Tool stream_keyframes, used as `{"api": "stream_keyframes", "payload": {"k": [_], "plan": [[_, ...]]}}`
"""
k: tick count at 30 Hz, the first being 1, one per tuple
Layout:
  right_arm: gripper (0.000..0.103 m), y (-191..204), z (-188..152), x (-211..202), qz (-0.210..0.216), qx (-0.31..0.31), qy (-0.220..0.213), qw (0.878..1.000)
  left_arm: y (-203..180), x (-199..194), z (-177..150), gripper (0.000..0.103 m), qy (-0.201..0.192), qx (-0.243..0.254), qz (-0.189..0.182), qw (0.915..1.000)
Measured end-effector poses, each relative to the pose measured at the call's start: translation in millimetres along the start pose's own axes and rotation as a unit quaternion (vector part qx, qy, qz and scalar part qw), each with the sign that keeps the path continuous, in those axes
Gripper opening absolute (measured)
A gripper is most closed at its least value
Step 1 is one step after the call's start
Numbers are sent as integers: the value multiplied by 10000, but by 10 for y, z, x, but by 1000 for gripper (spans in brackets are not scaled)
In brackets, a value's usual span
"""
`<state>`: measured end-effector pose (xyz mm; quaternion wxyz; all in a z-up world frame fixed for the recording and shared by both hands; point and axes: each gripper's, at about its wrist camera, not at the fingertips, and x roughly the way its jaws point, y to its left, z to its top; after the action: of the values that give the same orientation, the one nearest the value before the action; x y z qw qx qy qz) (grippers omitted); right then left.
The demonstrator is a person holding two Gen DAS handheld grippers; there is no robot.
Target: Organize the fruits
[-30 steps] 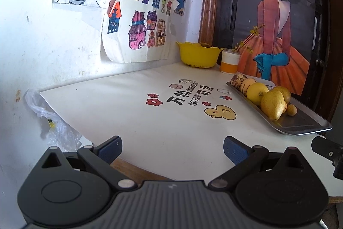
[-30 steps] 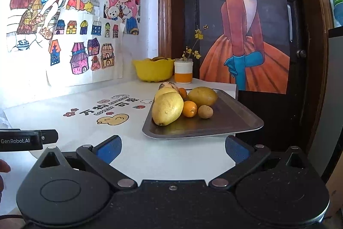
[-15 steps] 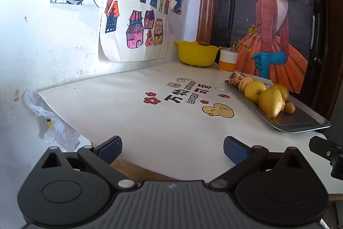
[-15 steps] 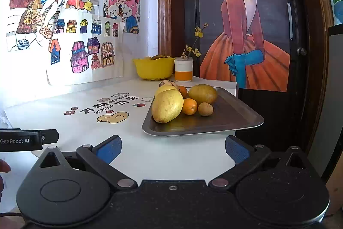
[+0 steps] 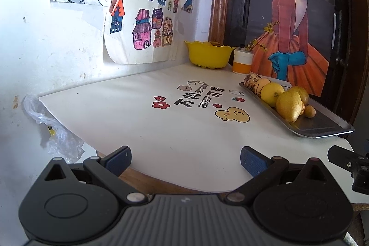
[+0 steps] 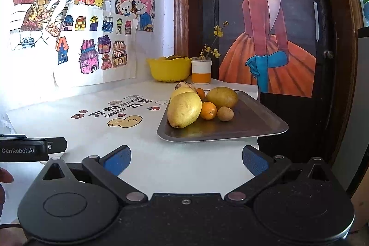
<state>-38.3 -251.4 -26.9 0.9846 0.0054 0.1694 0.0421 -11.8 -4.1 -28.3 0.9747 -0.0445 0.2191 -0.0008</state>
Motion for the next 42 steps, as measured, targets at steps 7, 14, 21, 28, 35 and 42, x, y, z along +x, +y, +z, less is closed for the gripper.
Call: {"api": "stream_keyframes", "payload": {"k": [7, 14, 21, 28, 35, 42], "plan": [[102, 25, -8, 10, -62, -91, 58, 9999, -12, 2, 0, 103, -26, 130, 58, 9999], [102, 38, -17, 6, -124, -202, 53, 9997, -45, -12, -4, 103, -110, 314, 169, 9993], [102, 38, -16, 5, -119, -202, 55, 9997, -41, -9, -4, 103, -123, 332, 177, 9992], [102, 43, -15, 3, -118, -201, 57, 9997, -44, -12, -6, 103, -121, 324, 173, 9993], [103, 48, -13, 1, -119, -201, 56, 9997, -45, -13, -8, 103, -121, 320, 172, 9993], [102, 55, -12, -1, -121, -202, 52, 9997, -44, -14, -9, 103, -120, 322, 175, 9993]]}}
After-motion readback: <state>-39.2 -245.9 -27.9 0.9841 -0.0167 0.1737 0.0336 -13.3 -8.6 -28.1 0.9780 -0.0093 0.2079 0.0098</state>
